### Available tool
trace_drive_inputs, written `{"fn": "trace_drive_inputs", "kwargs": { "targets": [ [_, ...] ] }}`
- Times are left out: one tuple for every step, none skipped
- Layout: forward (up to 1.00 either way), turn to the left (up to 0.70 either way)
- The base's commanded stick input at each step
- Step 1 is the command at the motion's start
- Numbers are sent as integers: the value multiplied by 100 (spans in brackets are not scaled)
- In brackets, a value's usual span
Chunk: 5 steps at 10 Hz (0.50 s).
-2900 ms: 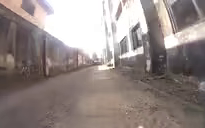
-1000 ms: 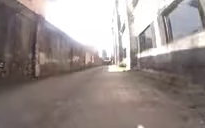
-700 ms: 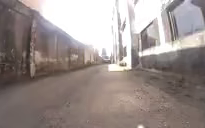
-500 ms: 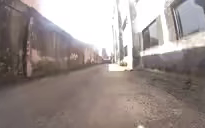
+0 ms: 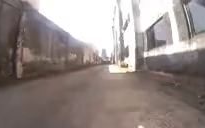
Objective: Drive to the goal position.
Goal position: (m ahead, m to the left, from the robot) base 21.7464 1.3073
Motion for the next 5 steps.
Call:
{"fn": "trace_drive_inputs", "kwargs": {
  "targets": [
    [100,0],
    [100,0],
    [100,0],
    [100,0],
    [100,0]
  ]
}}
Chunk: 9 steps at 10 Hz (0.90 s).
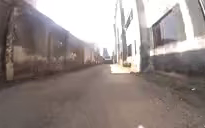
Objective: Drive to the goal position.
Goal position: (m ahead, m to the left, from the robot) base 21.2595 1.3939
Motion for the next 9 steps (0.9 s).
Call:
{"fn": "trace_drive_inputs", "kwargs": {
  "targets": [
    [100,0],
    [100,0],
    [100,0],
    [100,0],
    [100,0],
    [100,0],
    [100,0],
    [100,-13],
    [100,-26]
  ]
}}
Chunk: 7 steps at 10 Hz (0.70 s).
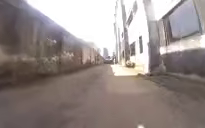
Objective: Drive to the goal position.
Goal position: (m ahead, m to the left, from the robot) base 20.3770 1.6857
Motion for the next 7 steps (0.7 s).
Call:
{"fn": "trace_drive_inputs", "kwargs": {
  "targets": [
    [100,-13],
    [100,0],
    [100,0],
    [100,0],
    [100,0],
    [100,0],
    [100,0]
  ]
}}
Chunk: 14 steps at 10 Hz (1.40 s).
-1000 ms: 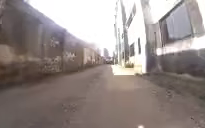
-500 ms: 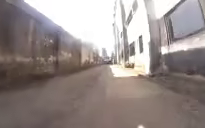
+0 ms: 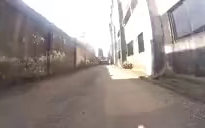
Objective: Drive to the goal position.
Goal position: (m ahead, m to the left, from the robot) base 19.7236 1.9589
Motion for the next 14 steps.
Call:
{"fn": "trace_drive_inputs", "kwargs": {
  "targets": [
    [100,0],
    [100,0],
    [100,0],
    [100,0],
    [100,0],
    [100,0],
    [100,0],
    [100,0],
    [100,0],
    [100,0],
    [100,0],
    [100,0],
    [100,0],
    [100,0]
  ]
}}
